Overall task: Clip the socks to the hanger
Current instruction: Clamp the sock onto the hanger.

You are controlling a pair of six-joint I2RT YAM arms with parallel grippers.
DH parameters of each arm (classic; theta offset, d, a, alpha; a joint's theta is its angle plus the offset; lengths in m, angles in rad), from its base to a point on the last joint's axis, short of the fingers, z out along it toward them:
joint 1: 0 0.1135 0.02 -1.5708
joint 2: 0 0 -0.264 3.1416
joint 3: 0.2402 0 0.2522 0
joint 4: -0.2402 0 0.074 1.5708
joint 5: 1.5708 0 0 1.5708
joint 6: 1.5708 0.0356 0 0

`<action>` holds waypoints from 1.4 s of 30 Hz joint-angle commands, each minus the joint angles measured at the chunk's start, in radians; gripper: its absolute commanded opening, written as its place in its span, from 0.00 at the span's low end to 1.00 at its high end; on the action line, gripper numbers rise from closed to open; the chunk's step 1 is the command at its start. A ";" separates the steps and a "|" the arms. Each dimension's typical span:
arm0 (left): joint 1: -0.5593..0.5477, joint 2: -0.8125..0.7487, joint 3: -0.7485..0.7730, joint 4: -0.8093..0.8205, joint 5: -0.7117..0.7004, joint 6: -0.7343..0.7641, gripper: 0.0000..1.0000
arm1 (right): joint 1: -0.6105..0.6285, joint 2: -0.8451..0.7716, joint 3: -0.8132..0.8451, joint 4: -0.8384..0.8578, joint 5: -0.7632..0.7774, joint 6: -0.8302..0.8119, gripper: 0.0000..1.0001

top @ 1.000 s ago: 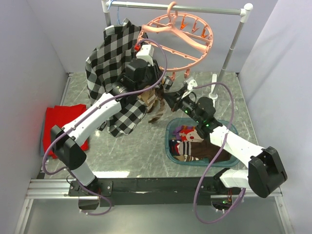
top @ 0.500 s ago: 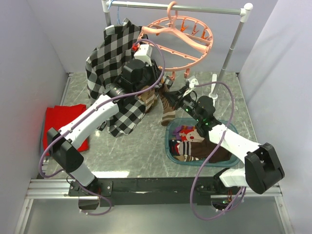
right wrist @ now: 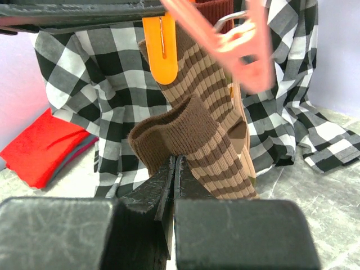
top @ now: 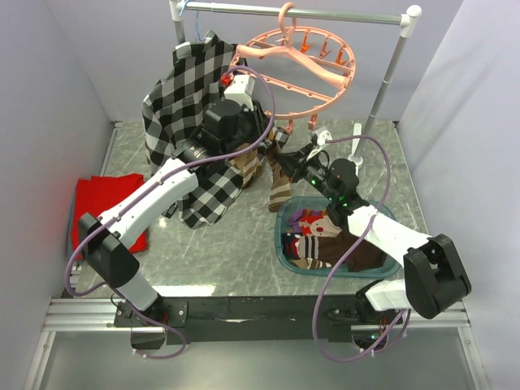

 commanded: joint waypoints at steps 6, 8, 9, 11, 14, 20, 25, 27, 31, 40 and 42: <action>0.000 -0.018 0.006 0.033 0.045 0.039 0.01 | -0.020 0.031 0.060 0.069 -0.021 0.018 0.00; -0.001 -0.017 0.005 0.033 0.048 0.048 0.01 | -0.023 0.031 0.067 0.069 -0.025 0.017 0.00; 0.000 -0.015 0.003 0.035 0.047 0.051 0.01 | -0.024 0.030 0.070 0.070 -0.028 0.020 0.00; 0.000 -0.015 0.002 0.036 0.042 0.061 0.01 | -0.029 0.030 0.076 0.072 -0.031 0.021 0.00; 0.000 -0.014 0.000 0.036 0.036 0.076 0.01 | -0.035 0.028 0.080 0.073 -0.037 0.026 0.00; -0.001 -0.012 -0.006 0.047 0.039 0.096 0.01 | -0.044 0.019 0.080 0.075 -0.043 0.031 0.00; -0.001 -0.007 -0.003 0.047 0.047 0.107 0.01 | -0.050 0.010 0.080 0.080 -0.051 0.035 0.00; 0.000 -0.009 -0.005 0.047 0.048 0.111 0.01 | -0.052 0.010 0.079 0.080 -0.051 0.037 0.00; -0.001 -0.006 -0.003 0.046 0.059 0.122 0.01 | -0.053 0.007 0.074 0.086 -0.052 0.043 0.00; 0.000 -0.004 -0.005 0.049 0.077 0.128 0.01 | -0.055 0.016 0.099 0.092 -0.060 0.052 0.00; 0.000 -0.003 -0.002 0.046 0.080 0.130 0.01 | -0.055 0.018 0.106 0.087 -0.061 0.052 0.00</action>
